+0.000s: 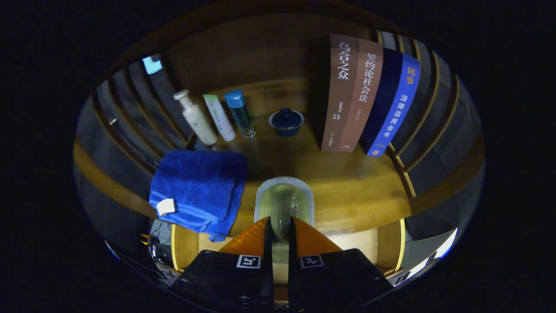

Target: Pull open the drawer, take out the items inside it, and place them on the countertop above the cabinet.

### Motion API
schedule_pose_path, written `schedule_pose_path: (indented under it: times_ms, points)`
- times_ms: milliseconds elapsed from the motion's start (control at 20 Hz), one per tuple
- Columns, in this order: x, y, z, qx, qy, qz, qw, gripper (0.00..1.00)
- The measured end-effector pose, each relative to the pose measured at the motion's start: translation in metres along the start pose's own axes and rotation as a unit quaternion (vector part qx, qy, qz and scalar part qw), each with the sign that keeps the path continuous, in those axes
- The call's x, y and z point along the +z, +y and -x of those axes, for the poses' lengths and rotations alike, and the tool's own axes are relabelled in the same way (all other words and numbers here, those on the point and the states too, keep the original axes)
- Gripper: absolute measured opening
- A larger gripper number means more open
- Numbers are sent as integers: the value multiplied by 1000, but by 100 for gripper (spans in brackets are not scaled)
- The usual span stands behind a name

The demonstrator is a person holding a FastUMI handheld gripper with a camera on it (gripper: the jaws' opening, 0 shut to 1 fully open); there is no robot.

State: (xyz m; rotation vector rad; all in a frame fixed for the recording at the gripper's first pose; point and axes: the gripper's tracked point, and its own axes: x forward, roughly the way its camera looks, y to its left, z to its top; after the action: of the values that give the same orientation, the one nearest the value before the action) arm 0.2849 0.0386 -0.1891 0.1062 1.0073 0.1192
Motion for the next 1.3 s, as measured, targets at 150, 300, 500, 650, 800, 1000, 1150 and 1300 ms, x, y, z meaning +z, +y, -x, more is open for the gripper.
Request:
schedule_pose_path:
  times_ms: [150,300,500,650,800,1000,1150,1300]
  points:
    - [2,-2,-25,3,25,-6,1000,17]
    - [4,-5,-42,0,37,-7,999,18]
    - [7,-4,-52,0,41,-4,999,20]
    - [7,-5,-53,1,43,-9,999,23]
    - [5,-10,-53,-3,43,-15,999,36]
    - [6,-13,-45,-4,25,-12,1000,78]
    - [4,-17,-34,-9,0,-3,1000,100]
    - [6,-16,-11,-5,-60,-1,998,100]
